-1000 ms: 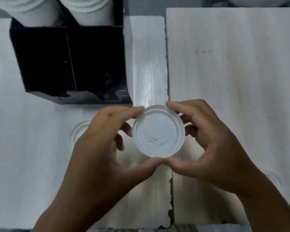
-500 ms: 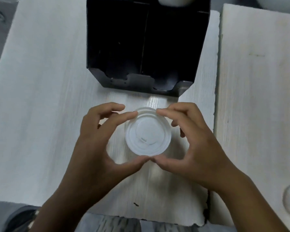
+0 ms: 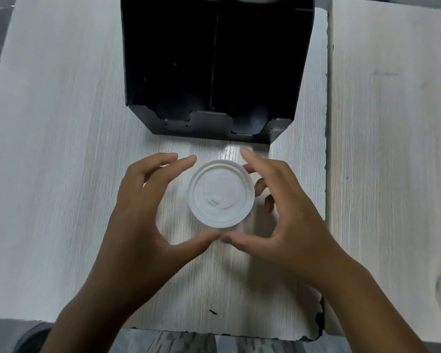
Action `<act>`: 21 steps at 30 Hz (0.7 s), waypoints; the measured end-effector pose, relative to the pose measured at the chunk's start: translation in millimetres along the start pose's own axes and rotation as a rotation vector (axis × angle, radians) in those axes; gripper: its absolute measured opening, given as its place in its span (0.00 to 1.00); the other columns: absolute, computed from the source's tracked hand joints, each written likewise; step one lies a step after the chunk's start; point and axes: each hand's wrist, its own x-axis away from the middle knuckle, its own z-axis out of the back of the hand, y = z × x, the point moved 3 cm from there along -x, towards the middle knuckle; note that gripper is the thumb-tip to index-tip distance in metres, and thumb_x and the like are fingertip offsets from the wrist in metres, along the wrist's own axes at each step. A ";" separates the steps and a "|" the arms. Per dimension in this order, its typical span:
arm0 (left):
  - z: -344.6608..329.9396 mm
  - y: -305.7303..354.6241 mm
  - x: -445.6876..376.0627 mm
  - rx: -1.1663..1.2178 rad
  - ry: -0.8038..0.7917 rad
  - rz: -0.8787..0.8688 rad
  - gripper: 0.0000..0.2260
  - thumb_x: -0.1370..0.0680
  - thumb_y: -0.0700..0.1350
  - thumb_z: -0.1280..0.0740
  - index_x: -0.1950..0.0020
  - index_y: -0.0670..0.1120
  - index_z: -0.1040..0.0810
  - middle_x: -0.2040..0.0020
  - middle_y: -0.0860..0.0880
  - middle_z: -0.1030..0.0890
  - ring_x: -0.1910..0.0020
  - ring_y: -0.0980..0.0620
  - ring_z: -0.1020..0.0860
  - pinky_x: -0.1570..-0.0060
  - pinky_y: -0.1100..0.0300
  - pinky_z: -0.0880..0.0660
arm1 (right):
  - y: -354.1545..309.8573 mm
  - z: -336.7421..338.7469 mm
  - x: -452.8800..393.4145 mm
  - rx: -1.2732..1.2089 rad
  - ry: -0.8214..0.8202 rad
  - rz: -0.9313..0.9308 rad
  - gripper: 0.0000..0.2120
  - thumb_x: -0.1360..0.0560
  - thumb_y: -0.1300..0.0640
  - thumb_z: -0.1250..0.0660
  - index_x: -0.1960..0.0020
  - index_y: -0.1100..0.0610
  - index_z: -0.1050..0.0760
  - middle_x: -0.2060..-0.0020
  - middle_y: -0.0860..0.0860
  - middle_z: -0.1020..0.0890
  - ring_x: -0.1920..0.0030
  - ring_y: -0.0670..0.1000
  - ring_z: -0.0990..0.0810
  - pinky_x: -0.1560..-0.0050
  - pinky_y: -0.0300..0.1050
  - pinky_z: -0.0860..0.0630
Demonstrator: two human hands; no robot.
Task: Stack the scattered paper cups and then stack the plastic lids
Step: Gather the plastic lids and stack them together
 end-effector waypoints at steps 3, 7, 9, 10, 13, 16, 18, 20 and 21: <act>3.3 20.1 0.1 -0.009 0.041 -0.069 0.40 0.32 0.67 0.28 0.25 0.50 0.30 0.27 0.52 0.28 0.29 0.53 0.29 0.36 0.45 0.23 | 3.3 13.8 14.8 -0.021 0.040 -0.029 0.49 0.34 0.34 0.25 0.21 0.35 0.48 0.30 0.36 0.34 0.36 0.40 0.29 0.40 0.27 0.30; -9.9 58.0 -7.2 -0.019 0.018 -0.177 0.40 0.33 0.65 0.23 0.26 0.53 0.31 0.28 0.53 0.27 0.30 0.50 0.27 0.36 0.45 0.22 | 23.3 42.7 45.1 0.000 0.110 -0.106 0.45 0.34 0.34 0.24 0.23 0.32 0.43 0.32 0.32 0.32 0.36 0.42 0.27 0.40 0.27 0.29; -25.3 79.5 -14.6 -0.015 -0.033 -0.234 0.38 0.32 0.64 0.25 0.25 0.54 0.32 0.28 0.55 0.27 0.30 0.51 0.27 0.34 0.50 0.24 | 35.5 61.0 64.2 0.014 0.153 -0.142 0.44 0.33 0.36 0.23 0.24 0.32 0.42 0.33 0.32 0.31 0.36 0.41 0.27 0.39 0.26 0.29; -34.9 89.7 -18.4 -0.014 -0.060 -0.259 0.37 0.31 0.64 0.27 0.25 0.55 0.32 0.28 0.56 0.28 0.30 0.52 0.27 0.33 0.51 0.26 | 41.6 70.7 74.7 0.024 0.177 -0.155 0.43 0.33 0.36 0.23 0.24 0.33 0.41 0.34 0.32 0.30 0.36 0.40 0.27 0.39 0.26 0.30; -71.8 118.3 -28.8 0.003 -0.163 -0.308 0.35 0.30 0.63 0.29 0.25 0.56 0.31 0.29 0.59 0.28 0.29 0.56 0.28 0.32 0.52 0.27 | 61.5 100.5 105.7 0.053 0.264 -0.187 0.41 0.33 0.35 0.27 0.24 0.38 0.38 0.33 0.37 0.28 0.38 0.38 0.27 0.39 0.26 0.29; -118.3 146.3 -35.4 0.023 -0.275 -0.348 0.33 0.29 0.63 0.27 0.26 0.58 0.30 0.29 0.60 0.27 0.29 0.58 0.29 0.32 0.55 0.27 | 83.8 128.3 140.6 0.094 0.347 -0.218 0.41 0.33 0.37 0.25 0.24 0.46 0.35 0.33 0.44 0.26 0.40 0.40 0.26 0.43 0.26 0.29; -150.2 164.7 -36.8 0.038 -0.338 -0.367 0.33 0.30 0.61 0.24 0.26 0.57 0.28 0.29 0.59 0.26 0.29 0.57 0.28 0.33 0.55 0.26 | 98.7 145.5 166.8 0.117 0.398 -0.265 0.41 0.33 0.37 0.24 0.24 0.47 0.34 0.33 0.44 0.26 0.39 0.41 0.26 0.44 0.27 0.28; -180.4 181.5 -36.2 0.044 -0.393 -0.391 0.33 0.30 0.59 0.24 0.26 0.57 0.28 0.30 0.59 0.26 0.30 0.55 0.27 0.35 0.53 0.25 | 113.7 159.5 192.5 0.137 0.443 -0.317 0.40 0.33 0.36 0.25 0.25 0.48 0.32 0.32 0.45 0.26 0.38 0.44 0.25 0.43 0.31 0.26; -194.7 188.8 -35.5 0.045 -0.425 -0.401 0.33 0.29 0.59 0.23 0.26 0.57 0.28 0.30 0.59 0.26 0.31 0.55 0.27 0.36 0.54 0.25 | 121.4 164.8 204.4 0.150 0.459 -0.343 0.40 0.33 0.36 0.26 0.26 0.49 0.30 0.32 0.45 0.26 0.38 0.45 0.25 0.42 0.33 0.26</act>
